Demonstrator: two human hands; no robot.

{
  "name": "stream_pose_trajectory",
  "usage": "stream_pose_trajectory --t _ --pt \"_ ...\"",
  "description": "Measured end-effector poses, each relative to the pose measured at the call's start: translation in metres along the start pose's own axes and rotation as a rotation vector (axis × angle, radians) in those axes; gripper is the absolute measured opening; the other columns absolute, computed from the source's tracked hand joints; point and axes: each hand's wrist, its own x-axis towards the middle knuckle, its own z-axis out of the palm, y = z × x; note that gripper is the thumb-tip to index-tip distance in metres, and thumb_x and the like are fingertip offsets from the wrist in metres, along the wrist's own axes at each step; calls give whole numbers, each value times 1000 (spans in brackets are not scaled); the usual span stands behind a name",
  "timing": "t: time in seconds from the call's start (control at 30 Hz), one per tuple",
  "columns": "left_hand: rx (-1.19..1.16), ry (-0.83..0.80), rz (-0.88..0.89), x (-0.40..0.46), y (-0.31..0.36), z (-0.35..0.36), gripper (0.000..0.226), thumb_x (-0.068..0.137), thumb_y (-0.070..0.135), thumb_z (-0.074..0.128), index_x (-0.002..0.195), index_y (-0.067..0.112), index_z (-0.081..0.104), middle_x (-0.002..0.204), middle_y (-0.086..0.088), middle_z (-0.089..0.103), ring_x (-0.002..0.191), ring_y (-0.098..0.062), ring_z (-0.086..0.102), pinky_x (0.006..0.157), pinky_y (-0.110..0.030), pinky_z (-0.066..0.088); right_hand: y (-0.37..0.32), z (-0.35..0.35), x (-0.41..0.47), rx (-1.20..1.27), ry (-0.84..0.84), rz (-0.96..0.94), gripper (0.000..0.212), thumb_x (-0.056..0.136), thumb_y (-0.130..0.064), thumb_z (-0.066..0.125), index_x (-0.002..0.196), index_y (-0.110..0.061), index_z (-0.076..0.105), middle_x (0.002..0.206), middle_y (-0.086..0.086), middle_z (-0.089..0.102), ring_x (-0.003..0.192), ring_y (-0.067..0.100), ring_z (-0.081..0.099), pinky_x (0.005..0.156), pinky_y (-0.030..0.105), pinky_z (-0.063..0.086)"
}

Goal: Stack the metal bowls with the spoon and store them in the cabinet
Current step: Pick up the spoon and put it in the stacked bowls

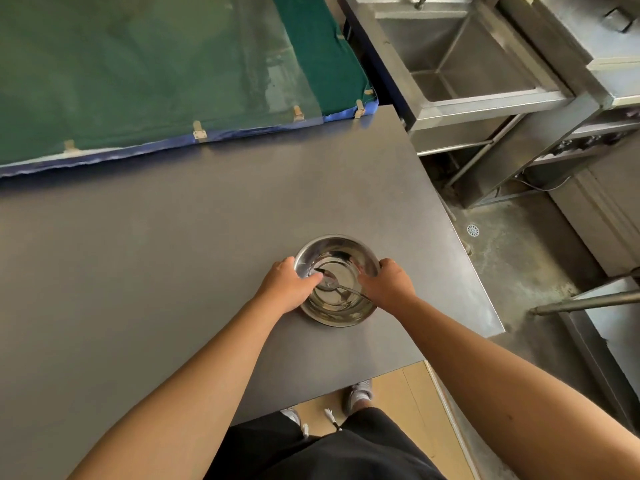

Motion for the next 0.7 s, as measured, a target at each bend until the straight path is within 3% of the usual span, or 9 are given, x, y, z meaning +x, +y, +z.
stream_pose_trajectory --t 0.3,0.43,0.7 --pt "145 -39 164 -18 50 7 46 82 56 65 107 18 62 109 -6 64 94 -27 65 82 -47 59 34 -46 -34 142 111 19 35 90 -49 63 108 -20 56 84 -3 62 71 11 60 55 28 45" --pt "199 -62 255 -30 99 28 42 82 56 66 104 20 63 105 -6 66 93 -27 66 81 -47 60 68 -85 -51 210 200 36 38 88 -52 64 107 -20 61 86 0 68 76 18 66 62 30 49" --pt "264 -176 417 -70 213 122 40 74 59 67 97 26 69 95 -1 71 87 -23 69 78 -44 61 182 -180 -85 354 365 88 24 82 -43 67 95 -24 63 79 -7 64 75 15 64 65 29 51"
